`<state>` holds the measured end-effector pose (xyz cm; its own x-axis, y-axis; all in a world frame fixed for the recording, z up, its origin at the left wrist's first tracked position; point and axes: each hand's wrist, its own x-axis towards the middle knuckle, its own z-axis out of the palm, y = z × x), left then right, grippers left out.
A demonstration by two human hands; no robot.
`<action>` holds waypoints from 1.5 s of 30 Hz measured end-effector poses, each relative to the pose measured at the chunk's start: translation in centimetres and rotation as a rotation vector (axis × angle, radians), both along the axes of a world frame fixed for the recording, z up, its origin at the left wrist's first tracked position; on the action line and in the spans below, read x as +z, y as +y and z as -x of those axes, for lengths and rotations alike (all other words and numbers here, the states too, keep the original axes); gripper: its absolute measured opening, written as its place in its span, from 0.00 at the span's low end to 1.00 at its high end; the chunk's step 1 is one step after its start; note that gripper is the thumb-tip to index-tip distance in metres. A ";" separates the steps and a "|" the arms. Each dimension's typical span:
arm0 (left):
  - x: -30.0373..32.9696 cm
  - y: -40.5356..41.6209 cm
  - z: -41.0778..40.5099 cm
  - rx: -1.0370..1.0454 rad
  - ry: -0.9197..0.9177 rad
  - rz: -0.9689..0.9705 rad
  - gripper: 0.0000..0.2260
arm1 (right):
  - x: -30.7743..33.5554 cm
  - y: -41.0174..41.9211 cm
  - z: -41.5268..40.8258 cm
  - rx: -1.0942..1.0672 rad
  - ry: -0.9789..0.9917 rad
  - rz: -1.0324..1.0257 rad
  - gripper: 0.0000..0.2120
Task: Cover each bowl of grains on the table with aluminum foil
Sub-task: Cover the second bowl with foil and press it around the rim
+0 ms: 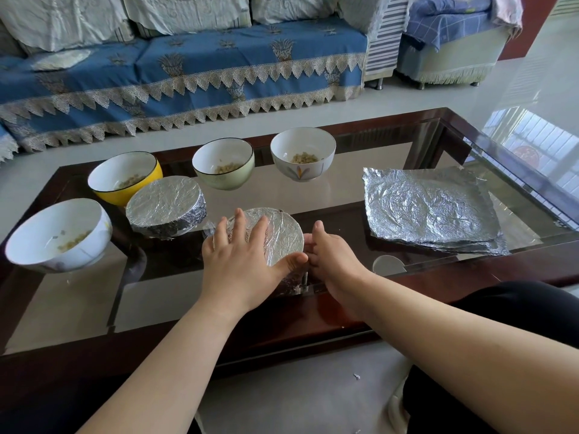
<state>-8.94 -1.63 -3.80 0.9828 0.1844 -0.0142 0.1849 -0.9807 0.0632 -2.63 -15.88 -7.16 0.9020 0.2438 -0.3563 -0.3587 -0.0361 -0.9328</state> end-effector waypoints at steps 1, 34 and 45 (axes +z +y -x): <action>0.0 0.0 0.0 -0.002 0.000 -0.001 0.53 | -0.2 0.0 -0.1 0.002 0.013 -0.020 0.29; 3.6 1.9 2.1 -0.009 0.161 -0.048 0.50 | -1.3 -0.3 1.4 0.000 -0.242 0.039 0.22; 1.1 1.3 1.6 -0.109 0.227 0.046 0.62 | -1.3 -0.5 2.8 -0.018 -0.399 -0.006 0.11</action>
<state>-10.50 -0.29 -2.73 0.9676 0.0715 -0.2423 0.0928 -0.9927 0.0774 -5.43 -16.36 -8.49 0.9735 0.2275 0.0240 0.0310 -0.0276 -0.9991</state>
